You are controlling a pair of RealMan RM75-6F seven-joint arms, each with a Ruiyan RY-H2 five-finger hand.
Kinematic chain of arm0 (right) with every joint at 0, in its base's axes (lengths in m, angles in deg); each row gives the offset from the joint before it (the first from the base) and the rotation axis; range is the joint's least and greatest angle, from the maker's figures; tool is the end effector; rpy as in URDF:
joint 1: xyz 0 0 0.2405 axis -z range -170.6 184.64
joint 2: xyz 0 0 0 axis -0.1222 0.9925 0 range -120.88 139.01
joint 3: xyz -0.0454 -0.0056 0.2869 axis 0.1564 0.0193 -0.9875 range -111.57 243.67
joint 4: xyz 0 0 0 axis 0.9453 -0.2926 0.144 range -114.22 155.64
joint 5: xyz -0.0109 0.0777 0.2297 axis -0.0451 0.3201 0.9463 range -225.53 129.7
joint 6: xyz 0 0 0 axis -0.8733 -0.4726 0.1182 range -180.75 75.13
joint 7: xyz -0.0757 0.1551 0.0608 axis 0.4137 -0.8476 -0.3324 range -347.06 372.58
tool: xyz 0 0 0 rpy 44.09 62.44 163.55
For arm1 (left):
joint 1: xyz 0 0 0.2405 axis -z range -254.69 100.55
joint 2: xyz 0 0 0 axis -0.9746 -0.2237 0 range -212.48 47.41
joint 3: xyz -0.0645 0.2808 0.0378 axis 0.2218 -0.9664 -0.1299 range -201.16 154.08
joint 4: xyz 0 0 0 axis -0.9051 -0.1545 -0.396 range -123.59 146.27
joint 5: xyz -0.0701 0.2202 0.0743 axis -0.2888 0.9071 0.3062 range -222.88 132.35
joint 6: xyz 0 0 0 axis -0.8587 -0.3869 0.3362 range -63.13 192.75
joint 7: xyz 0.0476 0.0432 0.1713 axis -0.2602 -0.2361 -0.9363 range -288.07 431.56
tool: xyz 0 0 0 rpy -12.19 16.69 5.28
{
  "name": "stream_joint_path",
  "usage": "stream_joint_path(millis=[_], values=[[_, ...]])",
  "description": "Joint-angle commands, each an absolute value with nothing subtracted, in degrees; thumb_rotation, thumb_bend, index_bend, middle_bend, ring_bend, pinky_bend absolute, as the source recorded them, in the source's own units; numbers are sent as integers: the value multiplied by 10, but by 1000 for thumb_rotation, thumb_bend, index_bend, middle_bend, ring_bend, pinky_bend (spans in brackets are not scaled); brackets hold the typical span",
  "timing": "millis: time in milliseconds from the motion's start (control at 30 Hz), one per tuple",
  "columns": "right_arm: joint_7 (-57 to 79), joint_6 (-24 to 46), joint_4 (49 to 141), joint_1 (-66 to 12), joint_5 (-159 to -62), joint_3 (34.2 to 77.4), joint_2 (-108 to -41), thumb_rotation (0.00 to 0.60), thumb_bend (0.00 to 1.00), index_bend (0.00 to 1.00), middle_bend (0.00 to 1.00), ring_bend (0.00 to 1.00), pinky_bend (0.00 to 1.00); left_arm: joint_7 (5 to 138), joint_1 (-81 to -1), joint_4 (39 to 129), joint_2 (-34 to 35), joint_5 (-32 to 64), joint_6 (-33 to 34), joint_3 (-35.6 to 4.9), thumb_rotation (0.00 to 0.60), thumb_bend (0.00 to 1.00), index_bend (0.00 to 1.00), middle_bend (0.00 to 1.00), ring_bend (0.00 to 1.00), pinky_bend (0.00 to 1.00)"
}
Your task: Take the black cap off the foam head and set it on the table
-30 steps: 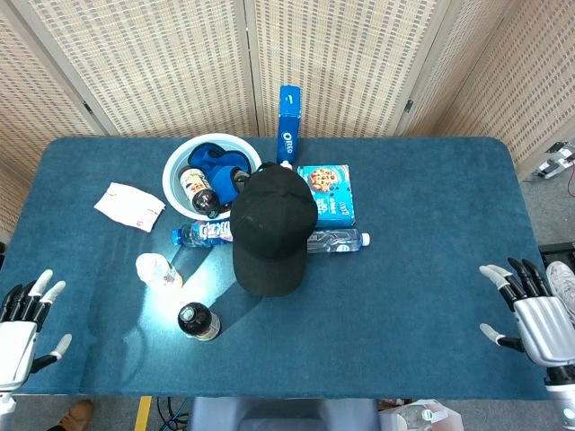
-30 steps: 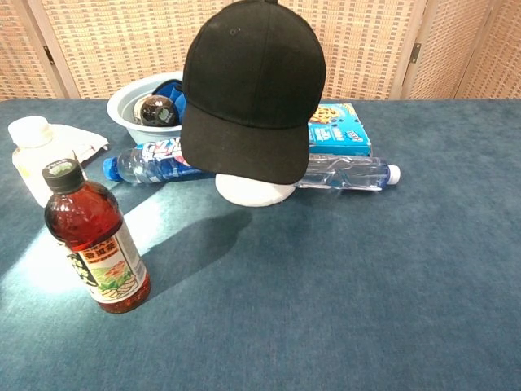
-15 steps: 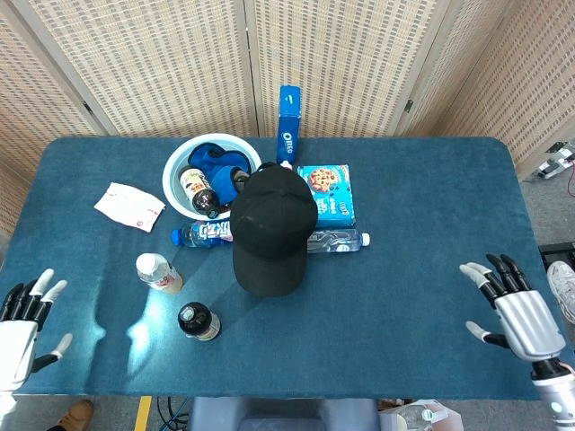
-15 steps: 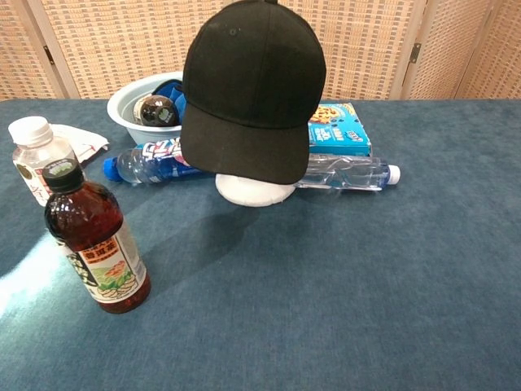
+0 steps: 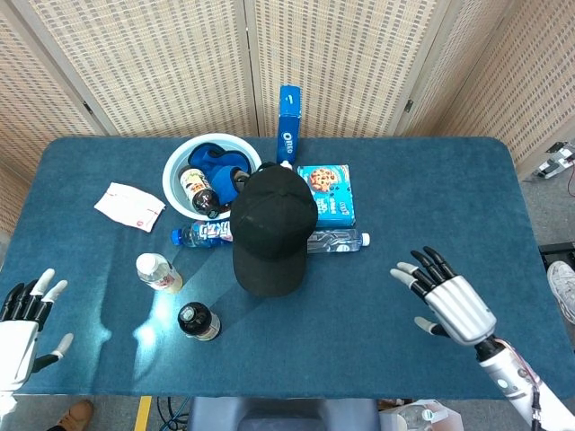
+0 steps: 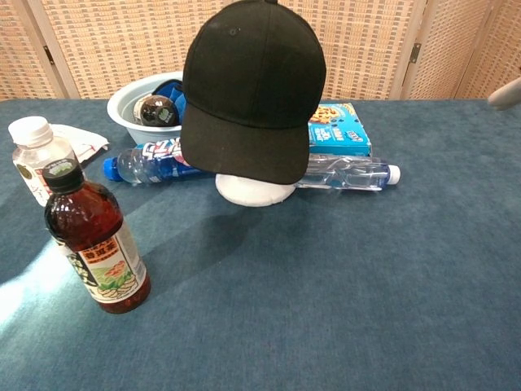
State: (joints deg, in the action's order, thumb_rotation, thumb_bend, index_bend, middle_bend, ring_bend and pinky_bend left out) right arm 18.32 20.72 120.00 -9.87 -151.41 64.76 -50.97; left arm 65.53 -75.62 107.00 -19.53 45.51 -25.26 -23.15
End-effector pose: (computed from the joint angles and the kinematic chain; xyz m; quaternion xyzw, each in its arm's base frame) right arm -0.2504 -0.2610 0.0989 0.7684 -0.2696 0.3996 0.4210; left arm -0.3395 0.1932 0.1467 -0.6115 -0.3536 -0.3794 0.5976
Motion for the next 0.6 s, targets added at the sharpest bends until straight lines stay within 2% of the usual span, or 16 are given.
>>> stream_joint_path(millis=[33, 133, 333, 600], values=[[201, 182, 1202, -123, -1519, 639, -531, 600, 133, 206, 204, 40, 28, 656, -757, 1070, -196, 454, -253, -232, 600, 243, 131, 0, 0, 0], [210, 172, 1197, -143, -1524, 629, -557, 600, 119, 223, 204, 40, 20, 657, -758, 1069, -197, 452, -254, -231, 600, 243, 131, 0, 0, 0], [233, 174, 1172, -172, -1539, 615, -617, 600, 23, 257, 204, 40, 0, 656, -761, 1071, -200, 450, -258, -231, 600, 243, 131, 0, 0, 0], [274, 152, 1149, -213, -1543, 602, -675, 600, 0, 261, 204, 40, 0, 651, -760, 1075, -199, 452, -256, -230, 600, 243, 131, 0, 0, 0]])
